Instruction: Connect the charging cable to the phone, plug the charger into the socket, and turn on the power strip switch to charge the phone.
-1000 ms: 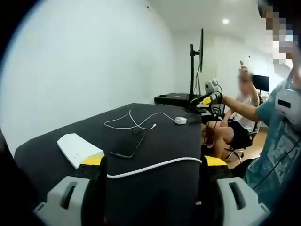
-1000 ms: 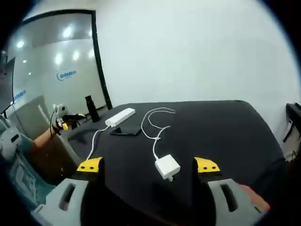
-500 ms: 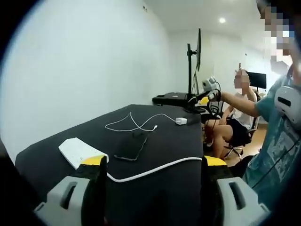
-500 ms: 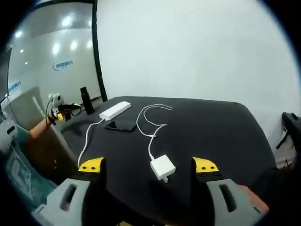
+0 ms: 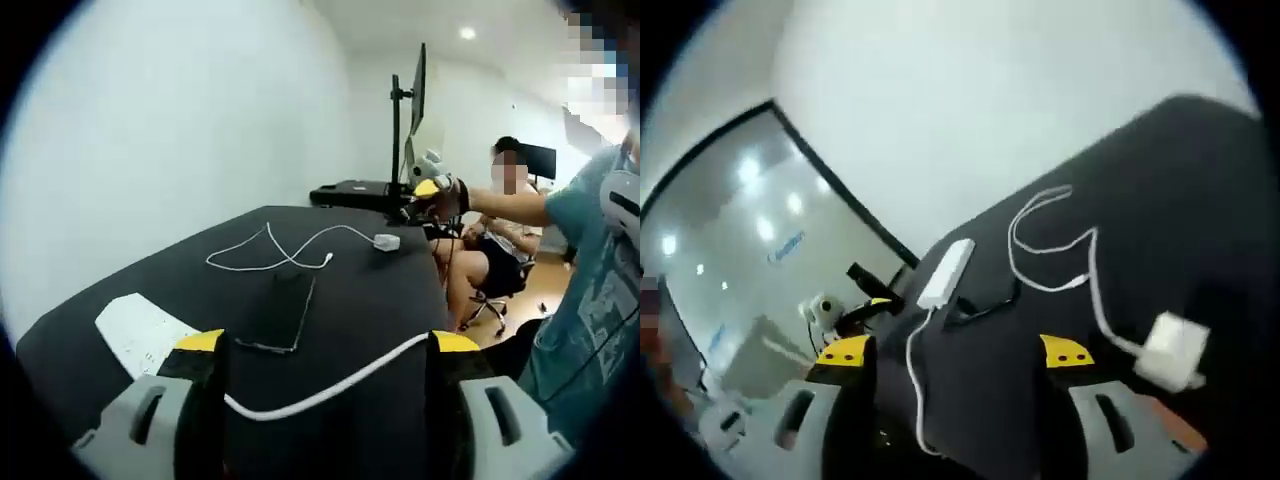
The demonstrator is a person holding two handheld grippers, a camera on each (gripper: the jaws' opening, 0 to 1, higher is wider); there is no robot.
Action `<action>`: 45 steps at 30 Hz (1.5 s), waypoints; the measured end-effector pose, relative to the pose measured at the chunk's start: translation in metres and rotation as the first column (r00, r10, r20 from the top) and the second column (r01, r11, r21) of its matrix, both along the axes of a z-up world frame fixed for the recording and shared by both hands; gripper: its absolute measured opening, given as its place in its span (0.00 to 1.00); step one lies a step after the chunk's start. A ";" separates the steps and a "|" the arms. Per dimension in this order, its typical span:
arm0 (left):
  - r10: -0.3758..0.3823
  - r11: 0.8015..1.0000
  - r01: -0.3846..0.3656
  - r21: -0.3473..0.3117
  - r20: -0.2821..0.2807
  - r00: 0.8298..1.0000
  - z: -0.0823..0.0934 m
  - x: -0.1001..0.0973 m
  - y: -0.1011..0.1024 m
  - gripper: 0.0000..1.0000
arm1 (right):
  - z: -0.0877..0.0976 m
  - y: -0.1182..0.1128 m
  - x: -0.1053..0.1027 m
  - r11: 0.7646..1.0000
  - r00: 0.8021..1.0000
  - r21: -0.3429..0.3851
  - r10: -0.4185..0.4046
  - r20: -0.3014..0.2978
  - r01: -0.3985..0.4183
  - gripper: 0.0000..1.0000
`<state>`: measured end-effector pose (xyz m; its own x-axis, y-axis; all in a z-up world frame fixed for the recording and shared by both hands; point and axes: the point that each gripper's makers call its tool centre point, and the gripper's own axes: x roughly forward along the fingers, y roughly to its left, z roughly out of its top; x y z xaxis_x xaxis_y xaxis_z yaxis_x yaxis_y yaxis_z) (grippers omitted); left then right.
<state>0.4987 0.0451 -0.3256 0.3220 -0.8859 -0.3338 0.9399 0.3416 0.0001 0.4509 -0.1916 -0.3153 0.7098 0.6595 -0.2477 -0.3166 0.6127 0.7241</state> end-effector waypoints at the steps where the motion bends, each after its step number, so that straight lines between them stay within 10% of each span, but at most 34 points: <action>1: -0.006 1.000 0.006 0.008 -0.006 1.000 -0.003 0.007 -0.007 0.77 | -0.004 0.006 0.006 1.000 1.000 0.003 -0.009 -0.015 0.009 0.62; 14: -0.082 0.991 0.092 0.092 -0.107 0.991 -0.039 0.054 -0.057 0.87 | -0.027 0.064 0.069 0.959 0.955 0.215 -0.124 -0.270 0.185 0.68; 21: -0.114 0.971 0.140 0.194 -0.135 0.984 -0.064 0.060 -0.071 0.89 | -0.051 0.077 0.091 0.950 0.923 0.187 -0.177 -0.342 0.251 0.66; 36: -0.128 0.967 0.177 0.182 -0.252 0.959 -0.084 0.070 -0.084 0.77 | -0.063 0.089 0.120 0.924 0.890 0.168 -0.264 -0.372 0.344 0.66; 45: -0.122 0.971 0.167 0.169 -0.250 0.961 -0.084 0.074 -0.087 0.73 | -0.077 0.087 0.130 0.911 0.876 0.146 -0.311 -0.368 0.385 0.47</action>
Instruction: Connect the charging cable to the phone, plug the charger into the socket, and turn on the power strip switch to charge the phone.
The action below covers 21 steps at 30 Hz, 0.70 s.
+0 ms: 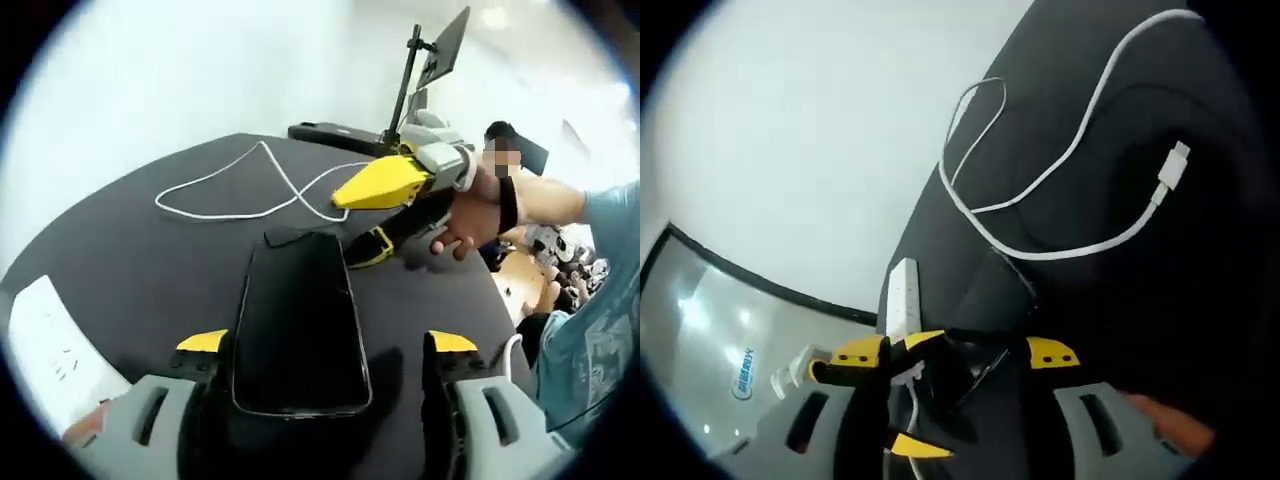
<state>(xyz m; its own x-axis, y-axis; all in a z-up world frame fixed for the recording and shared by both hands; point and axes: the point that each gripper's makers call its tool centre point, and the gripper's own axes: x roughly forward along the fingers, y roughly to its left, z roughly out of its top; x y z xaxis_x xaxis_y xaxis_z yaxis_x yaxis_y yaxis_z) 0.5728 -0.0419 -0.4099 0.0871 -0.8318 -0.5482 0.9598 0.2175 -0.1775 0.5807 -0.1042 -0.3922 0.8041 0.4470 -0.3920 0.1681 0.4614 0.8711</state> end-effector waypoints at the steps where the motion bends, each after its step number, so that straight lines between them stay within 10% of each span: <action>1: 0.000 1.000 0.000 0.001 0.001 1.000 0.000 0.000 0.000 0.73 | 0.000 0.001 0.003 1.000 1.000 0.001 -0.006 0.005 0.006 0.47; 21: 0.009 1.000 -0.010 0.009 0.009 1.000 -0.003 0.006 0.002 0.71 | -0.016 0.024 0.049 0.998 0.998 -0.027 0.061 -0.012 -0.061 0.20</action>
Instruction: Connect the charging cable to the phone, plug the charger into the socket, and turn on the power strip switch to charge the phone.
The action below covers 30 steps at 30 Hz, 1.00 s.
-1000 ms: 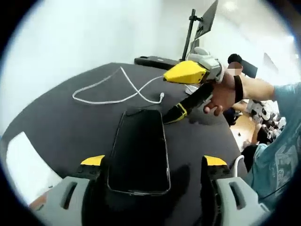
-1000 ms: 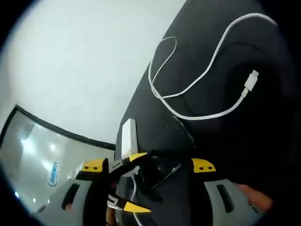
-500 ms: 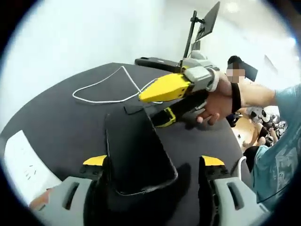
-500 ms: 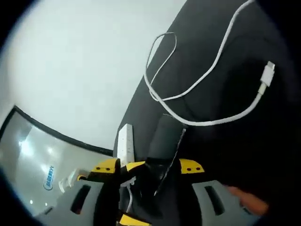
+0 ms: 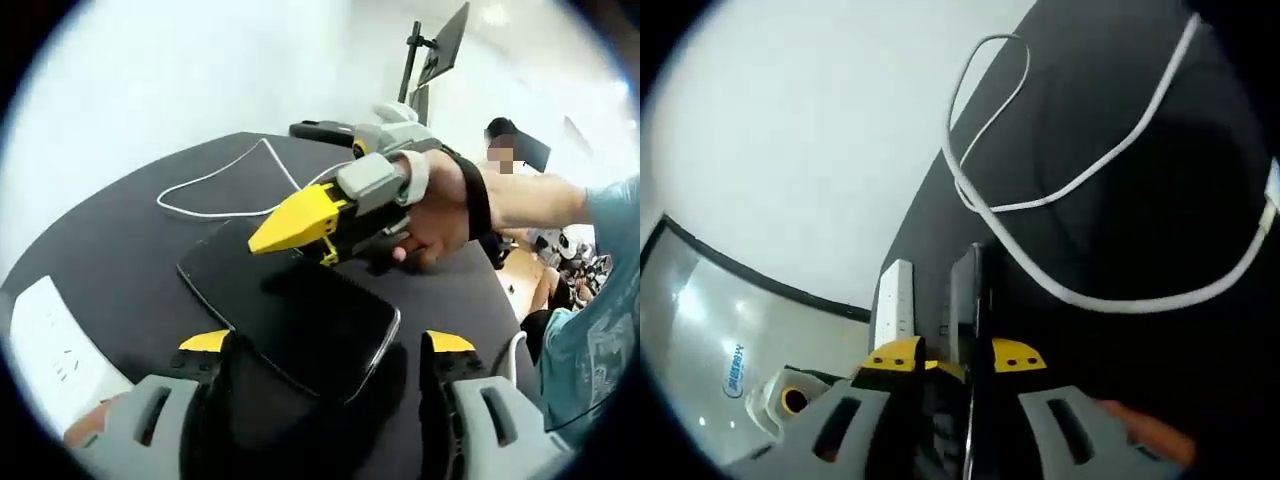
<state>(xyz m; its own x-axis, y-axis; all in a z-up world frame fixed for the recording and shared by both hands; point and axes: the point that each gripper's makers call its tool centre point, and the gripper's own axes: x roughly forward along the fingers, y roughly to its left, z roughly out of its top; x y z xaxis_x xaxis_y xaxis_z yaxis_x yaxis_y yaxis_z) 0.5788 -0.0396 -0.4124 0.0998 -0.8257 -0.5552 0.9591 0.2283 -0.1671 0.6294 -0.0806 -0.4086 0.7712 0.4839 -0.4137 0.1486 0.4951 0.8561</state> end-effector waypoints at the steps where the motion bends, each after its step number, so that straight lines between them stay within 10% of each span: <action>1: 0.000 1.000 0.000 0.000 0.001 1.000 0.000 0.000 0.000 0.70 | -0.001 0.001 0.000 1.000 1.000 -0.009 0.014 -0.004 -0.014 0.18; 16: 0.005 0.997 -0.008 -0.075 -0.039 0.999 0.015 -0.007 0.000 0.72 | 0.007 0.015 -0.017 0.992 0.992 0.015 0.128 -0.024 -0.127 0.06; 22: 0.038 0.983 -0.043 -0.176 -0.032 0.999 0.055 -0.010 0.013 0.72 | 0.027 0.008 -0.024 0.993 0.992 -0.021 0.121 0.043 -0.120 0.05; 30: 0.053 0.979 -0.046 -0.197 0.029 0.998 0.088 -0.011 0.017 0.71 | 0.096 -0.035 -0.038 0.982 0.986 0.176 0.036 0.164 -0.065 0.05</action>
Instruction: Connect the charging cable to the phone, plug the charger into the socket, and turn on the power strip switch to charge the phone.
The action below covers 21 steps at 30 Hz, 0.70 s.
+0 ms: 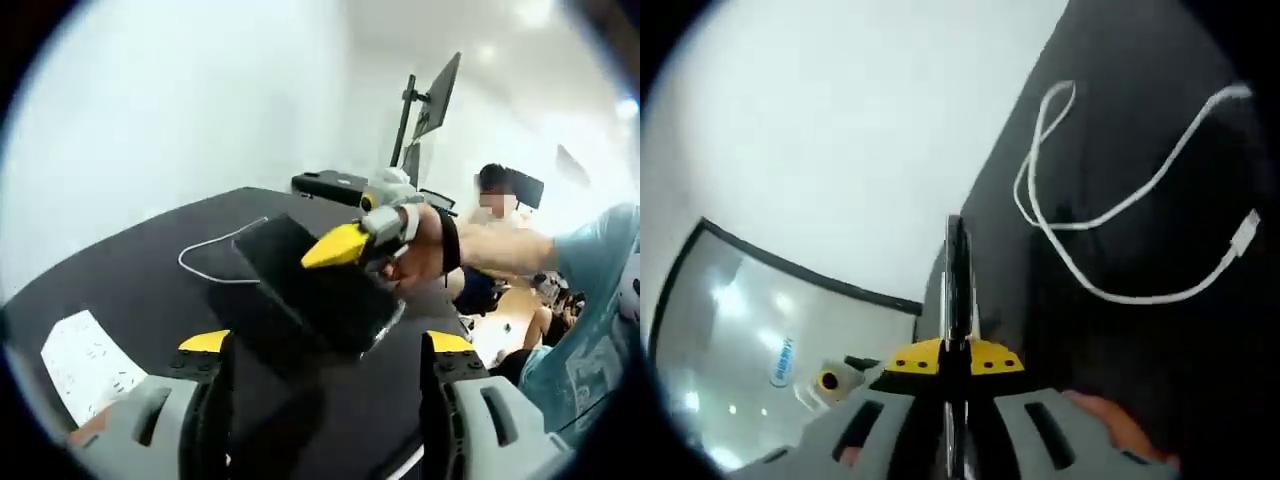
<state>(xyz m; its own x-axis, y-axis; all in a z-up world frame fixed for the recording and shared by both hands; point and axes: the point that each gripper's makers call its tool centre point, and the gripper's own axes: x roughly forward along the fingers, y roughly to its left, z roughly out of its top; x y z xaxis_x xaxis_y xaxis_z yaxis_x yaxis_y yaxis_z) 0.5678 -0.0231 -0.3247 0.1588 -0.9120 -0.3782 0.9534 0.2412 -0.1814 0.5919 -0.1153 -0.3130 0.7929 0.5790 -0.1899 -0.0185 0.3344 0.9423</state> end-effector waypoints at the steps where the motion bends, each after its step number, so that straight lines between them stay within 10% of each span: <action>1: -0.002 1.000 0.002 0.008 0.008 1.000 0.000 -0.002 -0.002 0.71 | 0.008 -0.008 -0.002 1.000 1.000 0.017 -0.012 0.010 0.012 0.05; 10: -0.059 0.996 0.057 0.068 0.026 0.998 -0.006 -0.028 -0.035 0.71 | 0.053 -0.142 -0.015 0.944 0.948 0.124 -0.314 0.060 0.305 0.05; 21: -0.113 0.989 0.107 0.103 0.060 0.992 -0.005 -0.069 -0.054 0.71 | -0.005 -0.247 0.000 0.844 0.851 0.110 -0.522 -0.062 0.525 0.05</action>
